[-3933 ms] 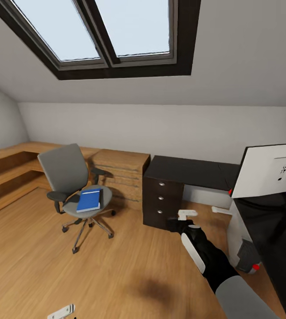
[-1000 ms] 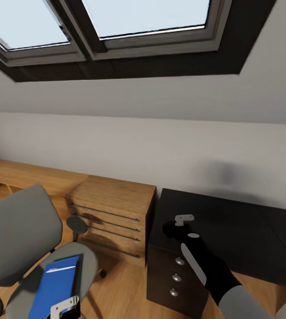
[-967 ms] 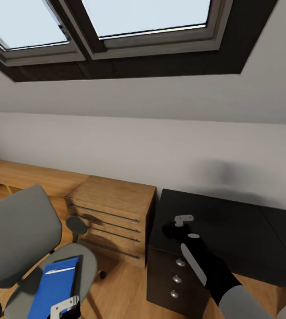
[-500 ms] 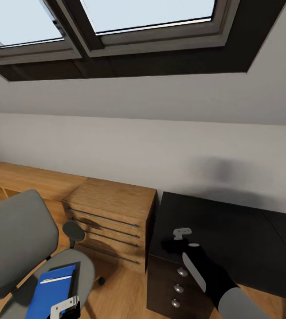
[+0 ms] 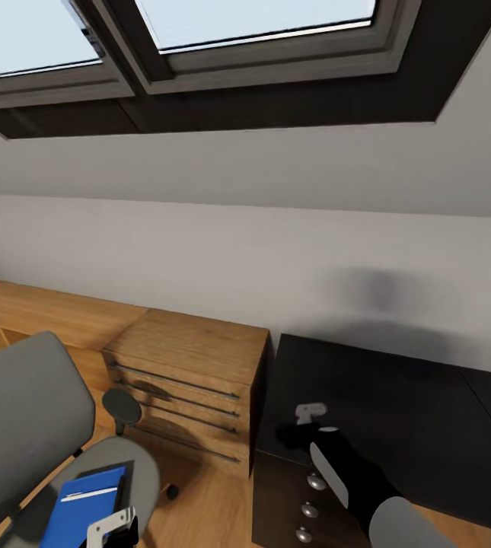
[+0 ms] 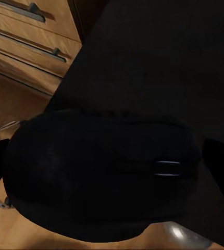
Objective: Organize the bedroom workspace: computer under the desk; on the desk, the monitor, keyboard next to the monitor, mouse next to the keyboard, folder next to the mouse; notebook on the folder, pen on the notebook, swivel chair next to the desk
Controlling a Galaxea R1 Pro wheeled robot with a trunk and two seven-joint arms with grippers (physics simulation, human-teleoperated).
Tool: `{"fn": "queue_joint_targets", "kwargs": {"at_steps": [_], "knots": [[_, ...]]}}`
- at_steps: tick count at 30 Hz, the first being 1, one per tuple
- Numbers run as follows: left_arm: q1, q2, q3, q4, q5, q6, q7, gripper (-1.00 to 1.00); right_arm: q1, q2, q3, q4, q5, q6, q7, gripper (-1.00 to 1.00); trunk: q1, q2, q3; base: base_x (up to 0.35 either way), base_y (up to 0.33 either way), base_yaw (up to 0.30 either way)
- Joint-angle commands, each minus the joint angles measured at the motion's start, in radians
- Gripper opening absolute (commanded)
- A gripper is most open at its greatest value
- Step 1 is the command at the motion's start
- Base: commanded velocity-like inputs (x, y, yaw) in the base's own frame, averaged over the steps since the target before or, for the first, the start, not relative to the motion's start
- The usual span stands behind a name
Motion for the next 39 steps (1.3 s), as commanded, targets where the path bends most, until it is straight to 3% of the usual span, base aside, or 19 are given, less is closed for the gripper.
{"fn": "queue_joint_targets", "kwargs": {"at_steps": [1, 5, 9, 17, 29, 39], "knots": [[-0.001, 0.001, -0.006, -0.001, 0.011, -0.006, 0.007, 1.0, -0.001, 0.001, 0.004, 0.0, -0.01, 0.004, -0.007, -1.0, 0.0, -0.001, -0.002, 0.01, 0.0, 0.0], [-0.001, -0.003, -0.006, -0.011, 0.012, -0.006, 0.008, 1.0, -0.001, 0.03, 0.005, 0.035, -0.003, -0.002, -0.007, -1.0, 0.0, -0.001, -0.002, 0.003, 0.0, 0.0], [-0.001, -0.009, -0.006, -0.013, 0.011, -0.005, 0.008, 1.0, -0.001, 0.05, 0.004, 0.054, 0.041, -0.011, -0.008, -1.0, 0.016, -0.029, -0.014, 0.0, 0.0, 0.0], [-0.001, -0.011, -0.006, -0.013, 0.009, -0.005, 0.008, 1.0, -0.001, 0.054, 0.004, 0.058, 0.056, -0.02, -0.008, -1.0, 0.046, -0.085, -0.039, 0.0, 0.0, 0.0], [-0.001, -0.009, -0.006, -0.009, 0.009, -0.004, 0.006, 1.0, -0.001, 0.054, 0.004, 0.058, 0.057, -0.021, -0.008, -1.0, 0.046, -0.085, -0.039, 0.003, 0.0, 0.0], [-0.001, -0.008, -0.006, -0.006, 0.01, -0.004, 0.006, 1.0, -0.001, 0.053, 0.004, 0.058, 0.058, -0.021, -0.009, -1.0, 0.046, -0.085, -0.039, 0.169, 0.0, 0.0]]}}
